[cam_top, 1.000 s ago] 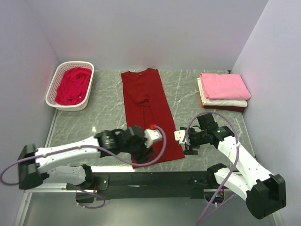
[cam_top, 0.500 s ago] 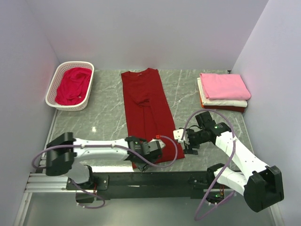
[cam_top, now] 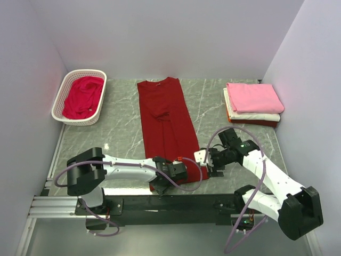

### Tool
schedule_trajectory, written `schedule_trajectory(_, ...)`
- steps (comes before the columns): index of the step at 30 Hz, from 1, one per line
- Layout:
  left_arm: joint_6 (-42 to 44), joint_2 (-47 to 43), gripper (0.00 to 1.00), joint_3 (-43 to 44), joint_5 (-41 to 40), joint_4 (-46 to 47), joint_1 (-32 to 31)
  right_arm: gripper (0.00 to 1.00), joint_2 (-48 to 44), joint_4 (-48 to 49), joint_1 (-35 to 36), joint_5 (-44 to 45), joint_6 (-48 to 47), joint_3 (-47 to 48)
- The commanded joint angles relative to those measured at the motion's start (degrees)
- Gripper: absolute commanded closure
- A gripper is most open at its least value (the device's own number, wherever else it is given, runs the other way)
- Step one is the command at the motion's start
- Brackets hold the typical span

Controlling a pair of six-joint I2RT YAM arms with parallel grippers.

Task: Fold and stack the t-shirts
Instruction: Fold the tshirt

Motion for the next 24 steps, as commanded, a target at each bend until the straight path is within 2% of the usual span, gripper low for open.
schedule_trajectory(1,0.89,1.23,0.49,0.25,-0.41,1.21,0.51,0.21,-0.88,2.44,3.74,2.51,0.32,-2.15)
schedule_trajectory(2,0.80,1.41,0.51,0.16,-0.32,1.47,0.60,0.21,-1.50,3.24,6.19,3.39,0.68,-2.77)
schedule_trajectory(4,0.45,2.20,0.61,-0.19,0.12,1.83,1.21,0.21,-2.38,6.04,8.57,6.47,1.21,-4.87)
schedule_trajectory(8,0.80,3.43,0.66,-0.19,0.91,2.09,1.39,0.21,-5.62,9.39,11.39,10.43,0.16,-8.05)
schedule_trajectory(18,0.72,3.97,0.91,-0.28,0.04,2.36,1.39,0.21,-4.76,16.33,17.80,14.29,1.91,-12.27)
schedule_trajectory(24,0.45,-0.33,0.97,-0.45,0.38,2.62,2.27,0.25,-2.56,18.98,22.11,17.28,3.84,-12.53)
